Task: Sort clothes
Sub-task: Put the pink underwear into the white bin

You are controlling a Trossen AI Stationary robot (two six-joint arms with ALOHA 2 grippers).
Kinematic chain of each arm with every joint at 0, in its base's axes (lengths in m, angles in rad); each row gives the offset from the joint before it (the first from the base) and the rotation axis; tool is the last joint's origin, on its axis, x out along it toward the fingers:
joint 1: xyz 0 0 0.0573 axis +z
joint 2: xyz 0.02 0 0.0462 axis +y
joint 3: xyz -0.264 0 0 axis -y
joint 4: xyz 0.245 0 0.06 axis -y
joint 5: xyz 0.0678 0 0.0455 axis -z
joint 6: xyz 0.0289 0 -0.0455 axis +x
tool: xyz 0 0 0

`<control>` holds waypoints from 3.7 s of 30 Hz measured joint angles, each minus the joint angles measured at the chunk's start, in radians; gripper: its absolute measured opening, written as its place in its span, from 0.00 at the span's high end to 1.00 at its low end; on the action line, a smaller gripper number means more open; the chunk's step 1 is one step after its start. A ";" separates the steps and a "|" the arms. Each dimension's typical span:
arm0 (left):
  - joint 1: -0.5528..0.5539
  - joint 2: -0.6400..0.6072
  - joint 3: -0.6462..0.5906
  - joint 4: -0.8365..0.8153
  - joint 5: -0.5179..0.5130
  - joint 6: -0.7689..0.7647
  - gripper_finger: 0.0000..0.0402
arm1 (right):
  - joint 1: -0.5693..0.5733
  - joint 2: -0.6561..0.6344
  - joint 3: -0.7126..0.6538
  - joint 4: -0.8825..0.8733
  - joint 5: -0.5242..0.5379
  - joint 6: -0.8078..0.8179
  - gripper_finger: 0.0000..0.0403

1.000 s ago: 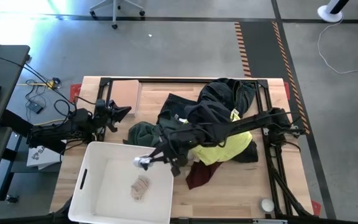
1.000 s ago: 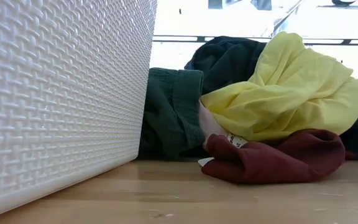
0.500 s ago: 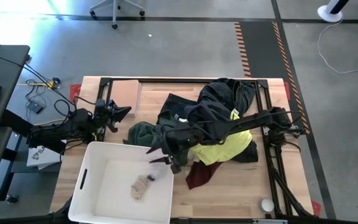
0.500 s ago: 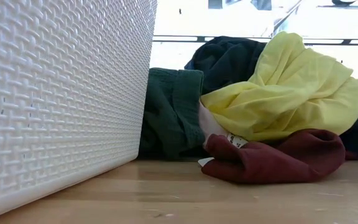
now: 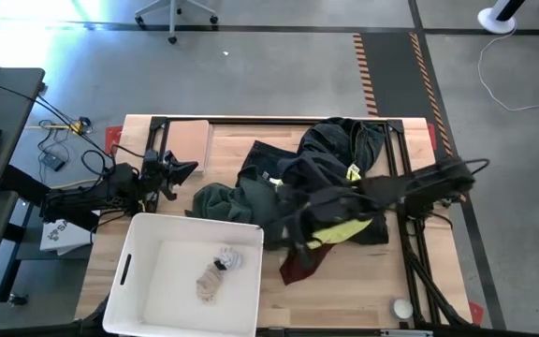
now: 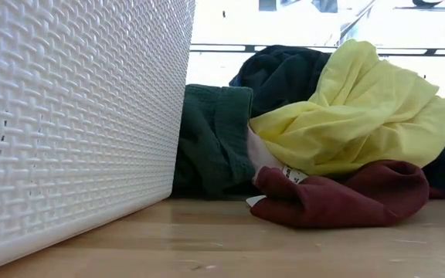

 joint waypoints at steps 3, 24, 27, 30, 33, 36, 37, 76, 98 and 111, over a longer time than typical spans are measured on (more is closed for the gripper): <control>0.000 0.000 0.000 0.000 0.000 0.000 0.99 | 0.069 -0.045 0.000 -0.127 0.116 0.115 0.60; 0.000 0.000 0.000 0.000 -0.043 0.003 0.99 | 0.129 0.034 -0.625 0.023 0.046 0.607 0.60; 0.000 0.000 0.000 0.000 -0.052 0.003 0.99 | 0.048 0.034 -0.681 0.088 0.111 0.605 0.60; 0.000 0.000 0.000 0.000 -0.053 0.002 0.99 | -0.029 0.034 -0.705 0.143 0.171 0.589 0.60; 0.000 0.000 0.000 0.000 -0.053 0.002 0.99 | -0.079 0.034 -0.726 0.252 0.153 0.459 0.60; 0.000 0.000 0.000 0.000 -0.053 0.001 0.99 | -0.096 0.045 -0.729 0.335 0.154 0.327 0.60; 0.000 0.000 0.000 -0.001 -0.051 0.001 0.99 | -0.100 0.055 -0.727 0.332 0.169 0.295 0.60; 0.000 0.000 0.001 -0.022 -0.046 0.001 0.99 | -0.123 -0.368 -0.689 -0.127 0.466 0.472 0.84; 0.000 0.000 0.001 -0.032 -0.047 0.002 0.99 | -0.042 0.075 -0.689 0.168 0.261 0.422 0.79; 0.000 0.000 0.002 -0.049 -0.054 0.002 0.99 | -0.049 0.053 -0.689 0.226 0.325 0.423 0.52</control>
